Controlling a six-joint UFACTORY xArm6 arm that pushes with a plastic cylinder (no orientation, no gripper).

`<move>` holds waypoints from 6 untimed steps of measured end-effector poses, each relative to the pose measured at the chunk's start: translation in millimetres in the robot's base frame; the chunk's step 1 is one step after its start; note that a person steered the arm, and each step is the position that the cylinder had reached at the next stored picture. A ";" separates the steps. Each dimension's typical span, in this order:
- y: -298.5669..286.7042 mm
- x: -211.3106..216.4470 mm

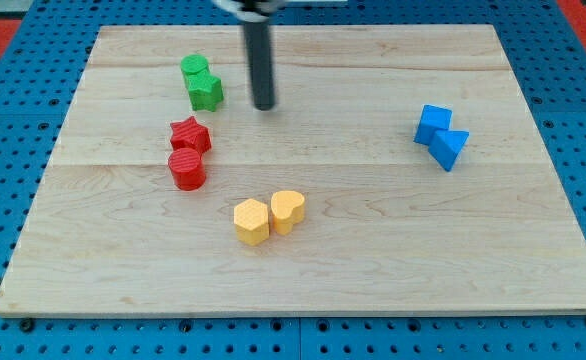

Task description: Move the yellow heart closer to the red circle

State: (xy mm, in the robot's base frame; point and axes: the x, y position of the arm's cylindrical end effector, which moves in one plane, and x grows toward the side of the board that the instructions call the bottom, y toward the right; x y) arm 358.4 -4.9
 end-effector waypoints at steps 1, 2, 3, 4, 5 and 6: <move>50.4 96.8; 56.7 173.3; 25.2 166.9; -2.6 139.6; -53.6 141.5; -72.3 143.7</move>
